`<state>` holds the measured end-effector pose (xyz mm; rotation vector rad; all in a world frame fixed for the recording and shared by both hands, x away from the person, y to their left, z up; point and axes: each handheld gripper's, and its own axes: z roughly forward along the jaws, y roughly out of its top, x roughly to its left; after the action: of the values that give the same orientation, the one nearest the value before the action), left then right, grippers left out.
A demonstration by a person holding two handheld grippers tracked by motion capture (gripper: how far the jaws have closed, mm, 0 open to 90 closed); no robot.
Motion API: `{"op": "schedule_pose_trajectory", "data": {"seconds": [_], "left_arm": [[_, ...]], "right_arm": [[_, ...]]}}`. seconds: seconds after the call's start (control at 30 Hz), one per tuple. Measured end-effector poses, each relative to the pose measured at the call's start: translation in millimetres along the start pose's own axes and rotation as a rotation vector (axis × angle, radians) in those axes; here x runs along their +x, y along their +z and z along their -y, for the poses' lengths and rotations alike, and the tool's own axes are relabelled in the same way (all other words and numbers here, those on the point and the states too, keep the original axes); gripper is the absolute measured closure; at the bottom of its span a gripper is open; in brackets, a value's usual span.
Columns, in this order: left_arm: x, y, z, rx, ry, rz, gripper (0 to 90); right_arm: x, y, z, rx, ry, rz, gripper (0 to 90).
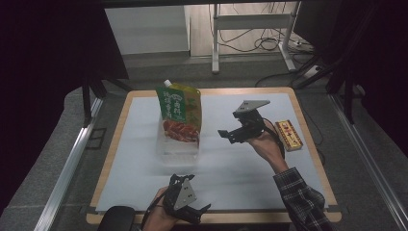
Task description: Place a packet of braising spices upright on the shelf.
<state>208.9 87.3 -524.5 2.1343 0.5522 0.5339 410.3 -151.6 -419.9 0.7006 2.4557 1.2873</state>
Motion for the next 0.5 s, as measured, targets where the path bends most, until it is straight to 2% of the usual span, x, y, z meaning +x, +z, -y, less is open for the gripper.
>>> {"op": "schedule_pose_trajectory", "data": {"seconds": [0.17,0.27,0.37,0.5], "left_arm": [[1.1,-0.7,0.2,-0.002,-0.001,-0.006,0.0],[2.0,-1.5,0.3,-0.006,-0.005,-0.008,0.0],[2.2,-2.2,-0.1,-0.007,-0.001,-0.007,0.0],[-0.1,-2.1,-0.7,-0.011,0.002,-0.002,0.0]], "right_arm": [[-1.9,-4.9,15.5,0.004,0.007,0.000,6.0],[-3.9,-7.1,19.3,0.030,-0.015,0.017,6.0],[-6.0,-7.9,23.3,0.037,-0.004,0.003,6.0],[-9.9,-5.2,30.8,0.058,0.006,0.013,6.1]]}}
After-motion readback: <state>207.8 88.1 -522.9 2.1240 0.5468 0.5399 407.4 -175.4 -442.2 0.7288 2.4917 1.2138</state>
